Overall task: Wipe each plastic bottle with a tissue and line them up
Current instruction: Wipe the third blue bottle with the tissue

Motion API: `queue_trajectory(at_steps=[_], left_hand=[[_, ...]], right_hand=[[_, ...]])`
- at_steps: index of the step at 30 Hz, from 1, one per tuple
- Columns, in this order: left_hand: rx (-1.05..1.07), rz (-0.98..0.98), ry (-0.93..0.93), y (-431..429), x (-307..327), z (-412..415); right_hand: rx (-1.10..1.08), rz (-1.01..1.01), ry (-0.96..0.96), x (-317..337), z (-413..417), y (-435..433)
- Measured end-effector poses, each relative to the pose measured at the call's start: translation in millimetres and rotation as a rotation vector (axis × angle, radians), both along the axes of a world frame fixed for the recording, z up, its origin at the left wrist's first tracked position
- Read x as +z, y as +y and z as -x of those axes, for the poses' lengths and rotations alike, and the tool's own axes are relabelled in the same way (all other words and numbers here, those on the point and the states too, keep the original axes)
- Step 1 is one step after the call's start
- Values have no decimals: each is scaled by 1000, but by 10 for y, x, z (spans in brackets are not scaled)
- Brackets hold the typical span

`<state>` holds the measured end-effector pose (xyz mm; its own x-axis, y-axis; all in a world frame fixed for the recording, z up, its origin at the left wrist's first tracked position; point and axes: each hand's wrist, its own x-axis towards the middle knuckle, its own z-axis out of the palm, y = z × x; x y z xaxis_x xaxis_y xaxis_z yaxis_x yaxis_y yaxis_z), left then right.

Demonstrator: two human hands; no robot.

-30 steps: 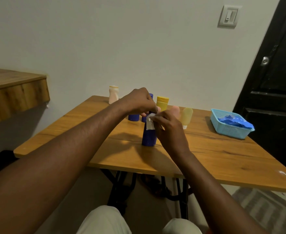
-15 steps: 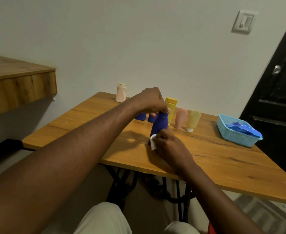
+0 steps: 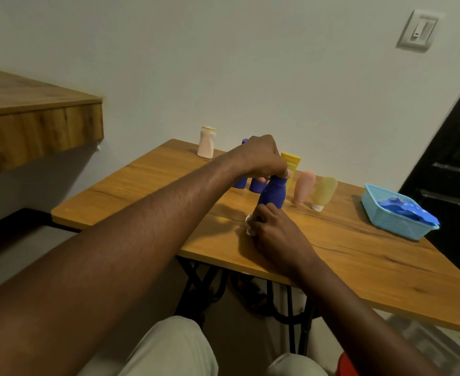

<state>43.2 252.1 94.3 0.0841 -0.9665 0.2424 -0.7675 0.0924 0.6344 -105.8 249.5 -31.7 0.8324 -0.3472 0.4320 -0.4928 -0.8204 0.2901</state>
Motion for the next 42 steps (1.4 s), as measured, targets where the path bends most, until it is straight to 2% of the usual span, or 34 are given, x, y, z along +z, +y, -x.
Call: queue_trajectory(at_steps=[3, 5, 8, 11, 13, 15, 18, 20, 23, 25, 27, 31, 34, 38, 42], left_hand=[[4, -1, 10, -4, 8, 8], [-1, 3, 12, 6, 8, 4], [8, 3, 14, 7, 6, 5], [1, 0, 8, 22, 0, 1], [1, 2, 6, 27, 7, 10], [2, -2, 0, 28, 12, 21], [-1, 0, -15, 13, 13, 29], [8, -1, -16, 16, 14, 23], [17, -7, -21, 25, 17, 16], [14, -4, -26, 29, 19, 7], [14, 1, -25, 28, 23, 5], [-8, -2, -18, 18, 31, 16], [-14, 5, -14, 20, 12, 2], [3, 3, -18, 7, 1, 1], [2, -2, -22, 3, 9, 10]], right_hand=[[-23, 97, -166, 178, 20, -45], [-102, 171, -191, 264, -3, -52], [-156, 260, -114, 181, -47, 5], [-121, 224, 38, -14, -59, 52], [-118, 236, 70, 8, -44, 31], [-143, 289, 27, 124, -20, 1], [-188, 291, -134, 334, 10, -25], [-162, 277, -147, 309, 4, -11], [-3, 196, 24, 19, 42, -29], [26, 118, 53, -64, 135, -51], [15, 67, -79, -23, 232, -90], [-74, -107, -499, 139, 313, -199], [-26, -240, -596, 96, 310, -247], [-40, -381, -442, -103, 364, -181], [-31, -333, -250, -98, 311, -102]])
